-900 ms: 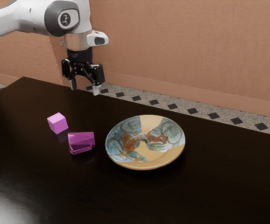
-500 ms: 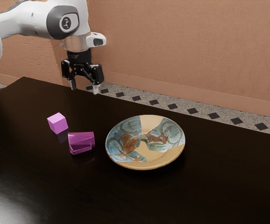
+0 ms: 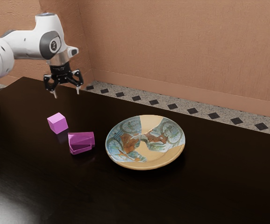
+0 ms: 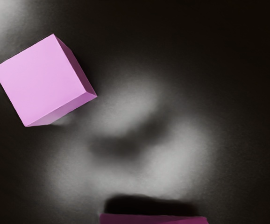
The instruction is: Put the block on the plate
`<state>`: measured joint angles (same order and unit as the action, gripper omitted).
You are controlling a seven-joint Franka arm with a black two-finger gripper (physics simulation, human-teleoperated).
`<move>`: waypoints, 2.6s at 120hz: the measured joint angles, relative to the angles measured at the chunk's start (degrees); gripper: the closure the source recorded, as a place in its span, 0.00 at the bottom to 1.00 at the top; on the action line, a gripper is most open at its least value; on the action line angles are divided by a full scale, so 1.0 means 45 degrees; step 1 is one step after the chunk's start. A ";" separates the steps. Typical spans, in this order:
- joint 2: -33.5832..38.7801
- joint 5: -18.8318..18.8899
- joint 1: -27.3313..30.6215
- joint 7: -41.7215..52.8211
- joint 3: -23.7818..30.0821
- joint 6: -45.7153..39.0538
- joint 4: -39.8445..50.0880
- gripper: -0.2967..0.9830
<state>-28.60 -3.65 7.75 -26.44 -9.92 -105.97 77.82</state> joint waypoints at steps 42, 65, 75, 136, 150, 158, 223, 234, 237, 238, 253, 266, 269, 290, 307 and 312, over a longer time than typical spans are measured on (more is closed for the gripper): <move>-0.0872 -0.0741 0.1059 -0.3251 -0.0346 -0.1109 0.0122 0.23; -0.1327 -0.0933 0.1729 -0.4357 -0.0333 -0.1505 0.0336 0.23; -0.1552 -0.0988 0.1877 -0.4680 -0.0253 -0.1651 0.0346 0.23; -0.2673 -0.1062 0.1987 -0.5856 0.0289 -0.2974 0.0437 0.23; -0.2861 -0.1169 0.2003 -0.6001 0.0290 -0.3081 0.0428 0.23; -0.2978 -0.1247 0.2007 -0.6073 0.0290 -0.3140 0.0427 0.23; -0.3503 -0.1338 0.2065 -0.6002 0.0186 -0.4062 0.0428 0.23; -0.3538 -0.1328 0.2072 -0.5891 0.0163 -0.4226 0.0427 0.23; -0.3552 -0.1326 0.2085 -0.5862 0.0159 -0.4260 0.0427 0.23; -0.3564 -0.1327 0.2095 -0.5851 0.0159 -0.4270 0.0424 0.23; -0.3748 -0.1334 0.2301 -0.5666 0.0154 -0.4383 0.0281 0.23; -0.3791 -0.1336 0.2334 -0.5525 0.0153 -0.4438 0.0214 0.23; -0.3793 -0.1336 0.2329 -0.5496 0.0153 -0.4447 0.0206 0.23; -0.3803 -0.1347 0.2273 -0.5325 0.0157 -0.4487 0.0169 0.23; -0.3816 -0.1343 0.2228 -0.5215 0.0189 -0.4501 0.0171 0.24; -0.3816 -0.1348 0.2226 -0.5189 0.0191 -0.4504 0.0172 0.26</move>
<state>-45.77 -9.71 17.76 -49.79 -9.06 -126.24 78.59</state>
